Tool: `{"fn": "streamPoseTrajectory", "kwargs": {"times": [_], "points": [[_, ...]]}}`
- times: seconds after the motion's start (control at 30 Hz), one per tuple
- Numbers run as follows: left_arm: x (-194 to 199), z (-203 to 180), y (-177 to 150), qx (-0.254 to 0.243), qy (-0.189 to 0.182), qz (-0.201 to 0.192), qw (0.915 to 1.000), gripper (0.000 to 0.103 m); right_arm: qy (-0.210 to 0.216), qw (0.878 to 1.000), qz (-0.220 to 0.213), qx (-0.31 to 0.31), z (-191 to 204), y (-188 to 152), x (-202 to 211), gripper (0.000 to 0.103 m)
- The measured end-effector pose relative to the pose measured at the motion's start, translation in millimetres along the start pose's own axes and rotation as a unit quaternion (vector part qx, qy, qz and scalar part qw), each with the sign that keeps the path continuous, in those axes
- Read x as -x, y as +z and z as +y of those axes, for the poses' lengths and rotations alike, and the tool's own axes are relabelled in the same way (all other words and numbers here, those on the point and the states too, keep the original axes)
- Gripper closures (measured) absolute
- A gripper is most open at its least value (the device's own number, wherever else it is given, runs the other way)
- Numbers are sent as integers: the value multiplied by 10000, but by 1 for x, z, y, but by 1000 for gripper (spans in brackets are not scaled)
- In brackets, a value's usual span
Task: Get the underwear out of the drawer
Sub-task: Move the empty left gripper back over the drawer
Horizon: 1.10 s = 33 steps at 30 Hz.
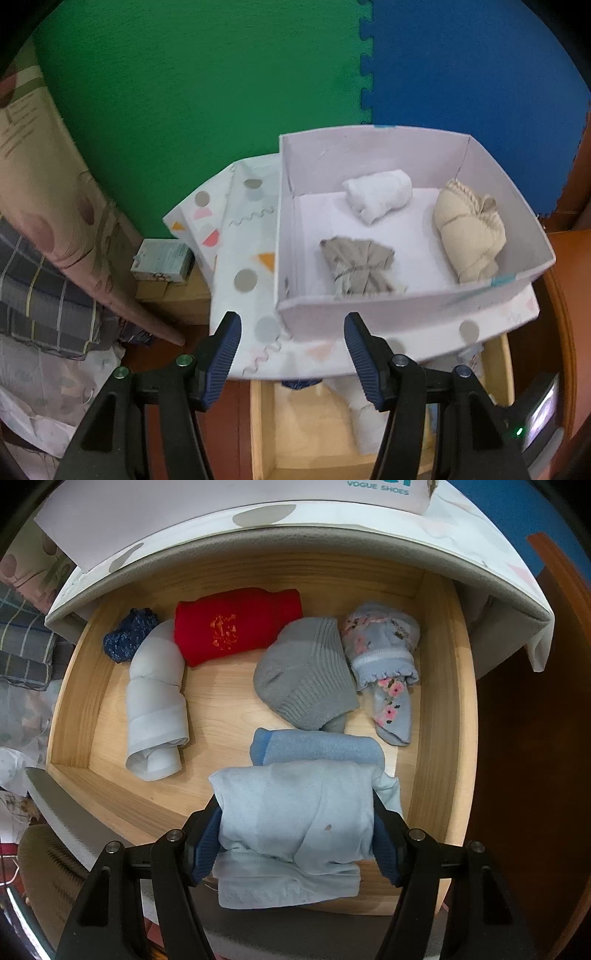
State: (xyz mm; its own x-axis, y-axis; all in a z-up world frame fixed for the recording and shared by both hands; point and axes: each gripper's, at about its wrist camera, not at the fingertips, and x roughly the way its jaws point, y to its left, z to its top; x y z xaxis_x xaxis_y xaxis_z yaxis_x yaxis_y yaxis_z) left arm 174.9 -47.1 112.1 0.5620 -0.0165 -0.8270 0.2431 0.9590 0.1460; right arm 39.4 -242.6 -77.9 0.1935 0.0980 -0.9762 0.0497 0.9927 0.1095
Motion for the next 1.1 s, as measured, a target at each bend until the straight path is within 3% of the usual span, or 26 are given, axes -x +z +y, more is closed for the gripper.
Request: {"fn": "streamPoseTrajectory", "kwargs": {"times": [0.27,0.6,0.77,1.1], "points": [[-13,5,-62,137,111,159,9997,43,-77,10000,-39,26,1,0,1,37],[-58,0,-137,432,193,590,9971,43,-159,9999,-44,29,2,1,1,37],[-74,-1,-158,491,209,761,9957,43,-183,9998,-44,28,3,1,2,37],[-81,10,-175,650,291,701,9950,43,-255,9996,-72,16,3,1,2,37]]}}
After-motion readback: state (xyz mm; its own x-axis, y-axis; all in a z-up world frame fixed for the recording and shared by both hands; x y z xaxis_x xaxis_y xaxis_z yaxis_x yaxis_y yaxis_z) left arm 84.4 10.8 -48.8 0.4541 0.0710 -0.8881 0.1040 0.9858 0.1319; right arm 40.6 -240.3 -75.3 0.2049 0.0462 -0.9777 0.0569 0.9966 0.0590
